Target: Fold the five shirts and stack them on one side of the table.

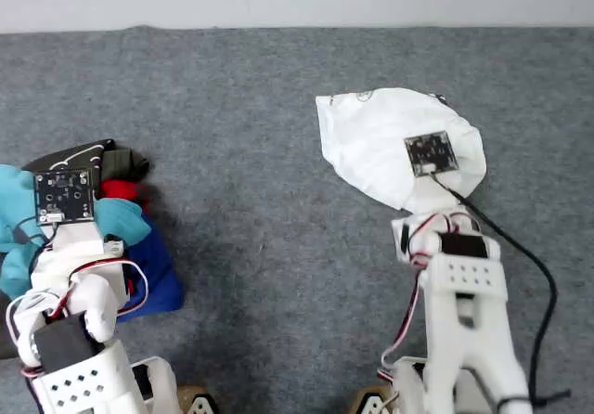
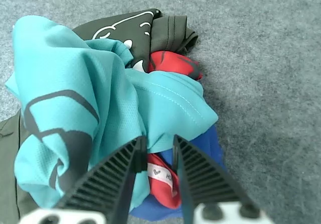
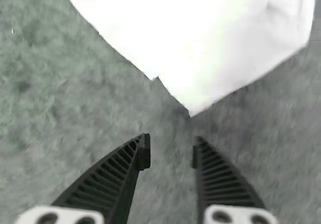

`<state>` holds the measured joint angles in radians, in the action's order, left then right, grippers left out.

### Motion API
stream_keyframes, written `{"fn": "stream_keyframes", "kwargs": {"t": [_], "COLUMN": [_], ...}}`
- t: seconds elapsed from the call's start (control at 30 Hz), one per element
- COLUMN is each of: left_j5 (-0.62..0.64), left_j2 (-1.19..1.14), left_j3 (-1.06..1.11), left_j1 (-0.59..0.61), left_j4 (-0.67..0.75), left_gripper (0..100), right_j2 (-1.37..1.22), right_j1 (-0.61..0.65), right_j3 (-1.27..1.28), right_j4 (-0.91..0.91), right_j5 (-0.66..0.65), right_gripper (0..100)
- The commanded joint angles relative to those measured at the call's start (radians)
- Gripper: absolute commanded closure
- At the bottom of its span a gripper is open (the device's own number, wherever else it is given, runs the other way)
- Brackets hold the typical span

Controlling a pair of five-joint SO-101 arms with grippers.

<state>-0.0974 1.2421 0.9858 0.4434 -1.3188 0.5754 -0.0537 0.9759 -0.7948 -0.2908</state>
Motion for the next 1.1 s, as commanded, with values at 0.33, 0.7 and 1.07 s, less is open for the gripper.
{"fn": "stream_keyframes", "kwargs": {"t": [0.33, 0.7, 1.07], "left_j5": [0.002, 0.002, 0.002], "left_j2": [0.011, 0.011, 0.011], "left_j3": [-0.005, 0.036, 0.031], "left_j1": [-0.005, -0.005, -0.005], "left_j4": [0.026, 0.028, 0.029], "left_gripper": [90, 90, 90], "right_j2": [-0.535, -0.852, -0.777], "right_j1": [0.010, 0.013, 0.054], "right_j3": [-0.422, -0.732, -0.896], "right_j4": [0.033, -0.084, -0.397], "right_j5": [-0.037, -0.040, -0.040], "right_gripper": [79.6, 90.5, 99.0]}}
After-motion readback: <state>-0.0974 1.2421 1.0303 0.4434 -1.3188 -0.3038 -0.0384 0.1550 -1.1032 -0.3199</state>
